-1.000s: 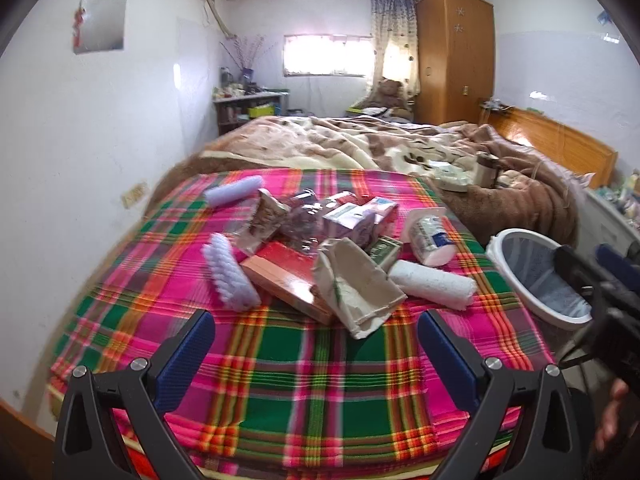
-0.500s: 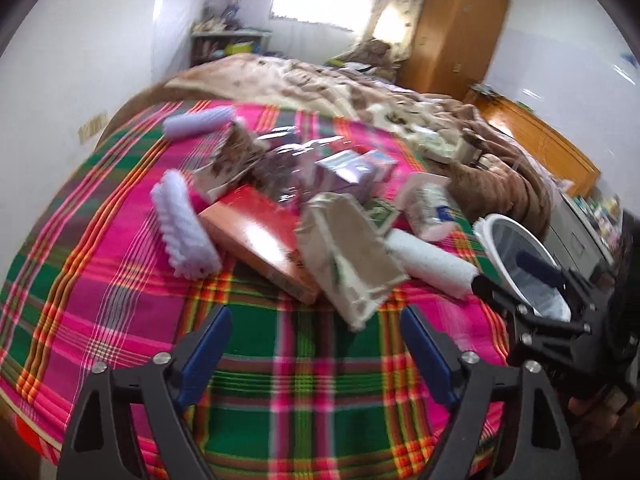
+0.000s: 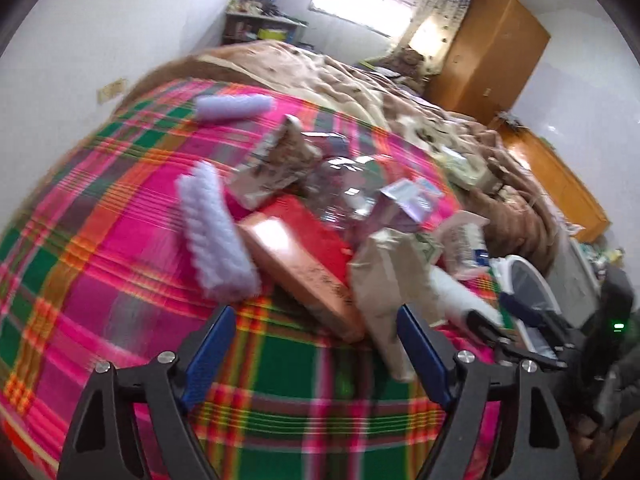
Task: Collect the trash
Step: 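Grasp the paper bag with the left tool while the right tool grasps the white towel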
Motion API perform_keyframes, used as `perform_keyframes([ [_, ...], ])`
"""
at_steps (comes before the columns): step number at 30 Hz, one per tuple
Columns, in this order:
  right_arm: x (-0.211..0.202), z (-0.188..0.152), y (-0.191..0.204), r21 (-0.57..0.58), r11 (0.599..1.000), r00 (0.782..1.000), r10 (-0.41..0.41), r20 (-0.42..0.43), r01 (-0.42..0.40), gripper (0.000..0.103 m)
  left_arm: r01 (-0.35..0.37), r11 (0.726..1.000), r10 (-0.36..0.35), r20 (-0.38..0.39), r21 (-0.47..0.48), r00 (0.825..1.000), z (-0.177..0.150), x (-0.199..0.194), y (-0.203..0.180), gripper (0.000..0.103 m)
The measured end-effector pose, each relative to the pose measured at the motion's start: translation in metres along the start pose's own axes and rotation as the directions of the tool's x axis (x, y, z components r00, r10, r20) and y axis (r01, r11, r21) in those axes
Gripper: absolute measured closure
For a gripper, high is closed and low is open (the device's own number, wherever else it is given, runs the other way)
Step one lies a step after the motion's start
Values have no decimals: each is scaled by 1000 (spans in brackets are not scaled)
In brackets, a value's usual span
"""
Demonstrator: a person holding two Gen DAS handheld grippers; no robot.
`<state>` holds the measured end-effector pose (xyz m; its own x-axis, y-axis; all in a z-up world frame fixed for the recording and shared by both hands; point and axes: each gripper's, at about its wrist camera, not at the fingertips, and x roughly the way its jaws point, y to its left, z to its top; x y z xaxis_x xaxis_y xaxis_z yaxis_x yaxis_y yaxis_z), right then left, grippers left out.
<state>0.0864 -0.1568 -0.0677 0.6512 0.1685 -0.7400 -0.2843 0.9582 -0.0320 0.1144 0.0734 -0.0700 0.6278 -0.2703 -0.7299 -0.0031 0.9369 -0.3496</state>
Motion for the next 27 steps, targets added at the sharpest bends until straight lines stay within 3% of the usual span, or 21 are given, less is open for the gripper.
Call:
perform_keyframes([
  [6,8,-1,2,-4,999,999,45,-31,-45,50,41,999,-41,-32,16,999,-2,12,-18,27],
  [10,9,-3,3,-23,997,996,70,-56,-71,50,40,999,-38,-56,30,998,-7,21,-28,38],
  [13,10,-6,2,-26,997,995,72,-65,-74,55,46,998,-42,-82,46,996,-12,29,-36,52],
  [15,9,-6,-1,-11,997,995,81,-61,-82,60,37,998,-32,-92,53,995,-15,33,-40,55],
  [22,7,-6,-10,45,994,994,102,-33,-101,70,34,997,-29,-87,66,996,-21,37,-45,78],
  [27,2,-8,-8,68,993,996,94,-4,-93,74,12,994,-7,-39,110,999,-22,31,-51,86],
])
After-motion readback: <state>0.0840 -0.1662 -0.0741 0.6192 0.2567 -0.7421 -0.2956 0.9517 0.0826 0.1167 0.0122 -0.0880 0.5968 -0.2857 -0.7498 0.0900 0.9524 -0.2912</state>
